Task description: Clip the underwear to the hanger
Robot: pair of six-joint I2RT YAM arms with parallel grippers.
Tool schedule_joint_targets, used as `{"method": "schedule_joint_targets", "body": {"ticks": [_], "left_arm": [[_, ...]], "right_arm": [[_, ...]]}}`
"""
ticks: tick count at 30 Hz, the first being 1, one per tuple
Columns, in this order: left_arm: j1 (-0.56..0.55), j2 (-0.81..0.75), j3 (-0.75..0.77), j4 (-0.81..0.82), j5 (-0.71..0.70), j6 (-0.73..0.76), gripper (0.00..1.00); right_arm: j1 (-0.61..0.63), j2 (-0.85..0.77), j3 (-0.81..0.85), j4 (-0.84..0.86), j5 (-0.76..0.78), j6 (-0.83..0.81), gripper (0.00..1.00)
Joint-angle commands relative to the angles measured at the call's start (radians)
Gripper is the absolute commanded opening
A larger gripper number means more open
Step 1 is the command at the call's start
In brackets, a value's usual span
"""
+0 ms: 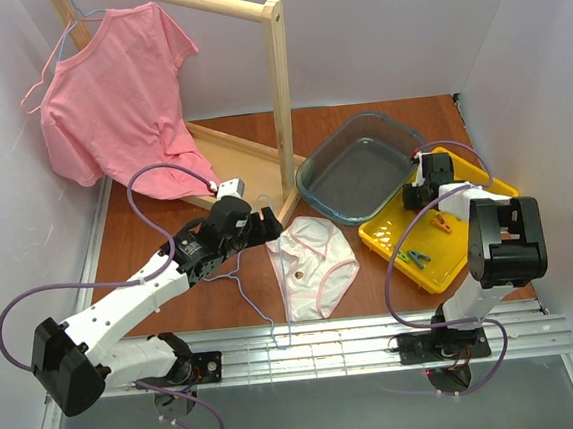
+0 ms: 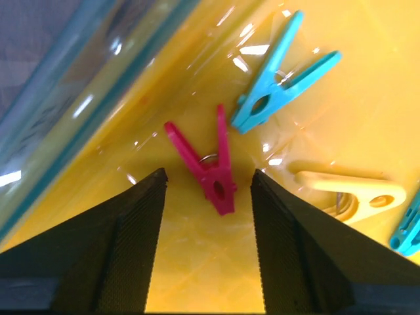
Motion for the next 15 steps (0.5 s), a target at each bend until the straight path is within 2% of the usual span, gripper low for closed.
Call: {"method": "schedule_joint_targets", "body": {"ticks": [1, 11, 15], "left_arm": [[-0.001, -0.033, 0.009, -0.005, -0.003, -0.005, 0.98], [-0.001, -0.027, 0.013, 0.011, -0.007, -0.011, 0.98], [-0.001, -0.013, 0.033, 0.010, -0.007, 0.009, 0.98]], "right_arm": [[-0.016, 0.037, 0.002, 0.019, -0.029, -0.018, 0.44], [-0.016, 0.004, -0.049, 0.023, -0.005, -0.014, 0.12], [-0.016, -0.028, -0.063, 0.008, 0.006, -0.013, 0.04]]}}
